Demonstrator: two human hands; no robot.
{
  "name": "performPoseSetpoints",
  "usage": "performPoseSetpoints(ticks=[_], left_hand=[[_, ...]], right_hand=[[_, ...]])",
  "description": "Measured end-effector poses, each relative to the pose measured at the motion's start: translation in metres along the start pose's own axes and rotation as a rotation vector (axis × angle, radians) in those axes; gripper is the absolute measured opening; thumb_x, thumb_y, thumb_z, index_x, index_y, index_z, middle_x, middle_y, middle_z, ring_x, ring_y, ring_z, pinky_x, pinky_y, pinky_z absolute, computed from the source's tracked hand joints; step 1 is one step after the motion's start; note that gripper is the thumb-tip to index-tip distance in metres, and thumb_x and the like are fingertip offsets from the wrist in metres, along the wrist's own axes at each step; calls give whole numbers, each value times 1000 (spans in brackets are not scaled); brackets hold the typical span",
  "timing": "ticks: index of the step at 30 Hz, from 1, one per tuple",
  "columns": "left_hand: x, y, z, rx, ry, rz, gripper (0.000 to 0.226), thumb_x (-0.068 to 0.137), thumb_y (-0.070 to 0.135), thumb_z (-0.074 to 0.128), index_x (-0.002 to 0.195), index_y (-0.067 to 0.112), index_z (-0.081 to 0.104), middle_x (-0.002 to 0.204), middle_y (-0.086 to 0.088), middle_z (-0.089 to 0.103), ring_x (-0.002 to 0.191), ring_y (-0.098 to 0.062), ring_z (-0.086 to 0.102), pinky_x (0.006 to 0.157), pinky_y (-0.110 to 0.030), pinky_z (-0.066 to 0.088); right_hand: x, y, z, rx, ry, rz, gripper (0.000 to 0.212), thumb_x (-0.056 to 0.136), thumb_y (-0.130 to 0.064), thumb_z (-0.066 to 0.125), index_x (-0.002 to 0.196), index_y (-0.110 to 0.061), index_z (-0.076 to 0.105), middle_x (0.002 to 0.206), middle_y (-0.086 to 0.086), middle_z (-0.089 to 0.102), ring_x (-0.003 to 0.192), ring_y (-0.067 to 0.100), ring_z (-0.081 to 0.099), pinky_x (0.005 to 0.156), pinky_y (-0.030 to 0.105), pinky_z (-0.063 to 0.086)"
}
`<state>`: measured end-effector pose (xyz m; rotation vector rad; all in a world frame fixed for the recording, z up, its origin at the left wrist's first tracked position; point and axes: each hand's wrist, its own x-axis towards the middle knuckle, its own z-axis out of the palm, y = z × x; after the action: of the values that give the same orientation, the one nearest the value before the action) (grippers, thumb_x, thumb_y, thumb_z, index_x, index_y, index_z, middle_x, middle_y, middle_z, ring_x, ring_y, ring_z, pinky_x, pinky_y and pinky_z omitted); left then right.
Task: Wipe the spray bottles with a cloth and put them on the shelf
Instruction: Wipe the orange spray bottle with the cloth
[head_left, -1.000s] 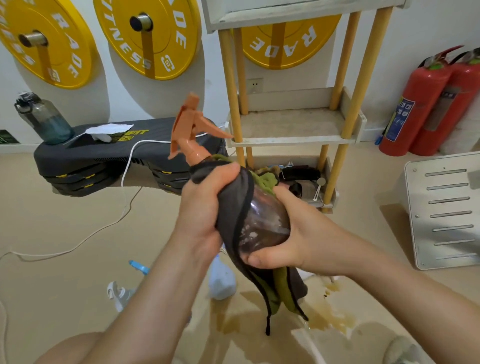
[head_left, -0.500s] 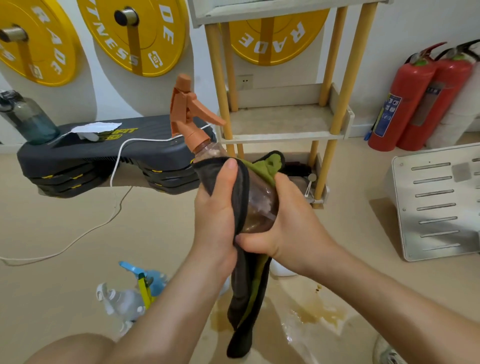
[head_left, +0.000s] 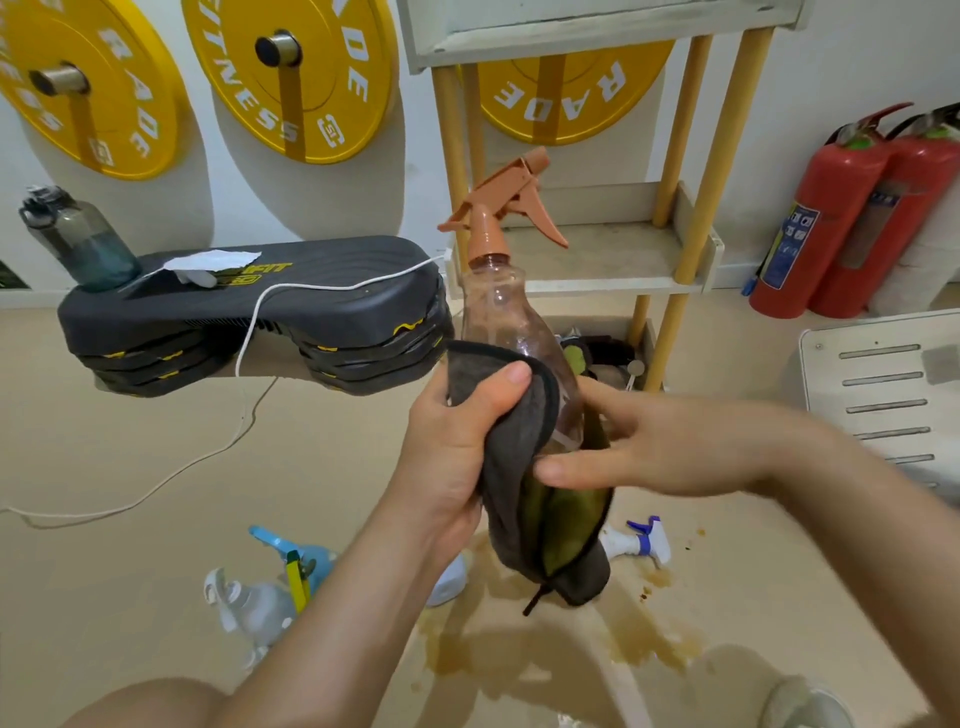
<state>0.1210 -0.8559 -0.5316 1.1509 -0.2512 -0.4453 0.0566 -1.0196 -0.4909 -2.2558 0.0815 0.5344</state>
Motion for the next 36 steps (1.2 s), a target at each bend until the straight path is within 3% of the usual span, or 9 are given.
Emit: performPoseSetpoints(ticks=[5, 10, 12, 14, 18, 23, 27, 31, 36], left_hand=[[1, 0, 0, 100, -89, 38, 51, 61, 24, 78, 106, 5, 65, 87, -9, 73, 75, -20, 70, 64, -29, 56], [-5, -8, 15, 420, -62, 208, 38, 70, 26, 82, 105, 19, 70, 95, 2, 77, 88, -13, 73, 72, -26, 57], [-5, -13, 21, 483, 133, 265, 13, 83, 33, 75, 82, 21, 70, 75, 16, 72, 70, 0, 65, 63, -17, 50], [-2, -16, 25, 563, 352, 341, 39, 95, 34, 62, 60, 22, 52, 52, 18, 53, 53, 2, 46, 54, -18, 38], [-5, -21, 34, 695, 300, 590, 17, 94, 46, 45, 83, 34, 50, 88, 9, 59, 84, -6, 55, 78, -19, 43], [6, -14, 22, 802, 295, 807, 22, 94, 35, 39, 94, 17, 52, 91, -5, 54, 86, -19, 52, 79, -27, 42], [21, -4, 10, 705, 446, 611, 34, 95, 40, 43, 79, 13, 55, 74, 1, 59, 75, -17, 55, 71, -34, 42], [38, -4, -11, 924, 401, 217, 30, 100, 31, 52, 87, 6, 62, 85, -6, 65, 88, -30, 60, 76, -40, 45], [39, -1, -14, 987, 340, 149, 25, 99, 26, 52, 81, 10, 58, 80, -8, 61, 83, -30, 57, 72, -39, 44]], right_hand=[[-14, 1, -33, 409, 449, -43, 19, 93, -25, 60, 107, -25, 72, 106, -4, 74, 102, 14, 69, 82, 28, 55], [12, -16, 21, 962, 484, -144, 23, 90, -28, 69, 107, -15, 71, 92, 3, 77, 84, 15, 74, 71, 27, 59], [19, -16, 30, 1203, 610, -103, 21, 89, -27, 69, 103, -11, 71, 82, 4, 75, 69, 13, 72, 56, 24, 56], [24, -13, 31, 1451, 640, -57, 24, 90, -31, 68, 105, -12, 70, 85, 7, 76, 71, 16, 73, 60, 28, 59], [32, -13, 47, 1738, 510, 22, 39, 91, -46, 62, 110, -13, 72, 99, 11, 77, 88, 24, 74, 79, 37, 60], [29, -13, 56, 1749, 369, 40, 40, 91, -48, 59, 110, -17, 74, 102, 10, 77, 94, 26, 73, 77, 38, 59], [26, -13, 53, 1667, 368, 34, 39, 93, -39, 60, 116, -10, 69, 106, 14, 75, 100, 29, 72, 96, 46, 54], [15, -13, 22, 1331, 540, -23, 22, 87, -30, 68, 102, -14, 66, 79, 3, 76, 73, 19, 74, 77, 38, 59], [4, -9, 5, 1001, 421, 2, 22, 85, -36, 70, 97, -17, 69, 89, 2, 76, 91, 25, 74, 89, 43, 57]])
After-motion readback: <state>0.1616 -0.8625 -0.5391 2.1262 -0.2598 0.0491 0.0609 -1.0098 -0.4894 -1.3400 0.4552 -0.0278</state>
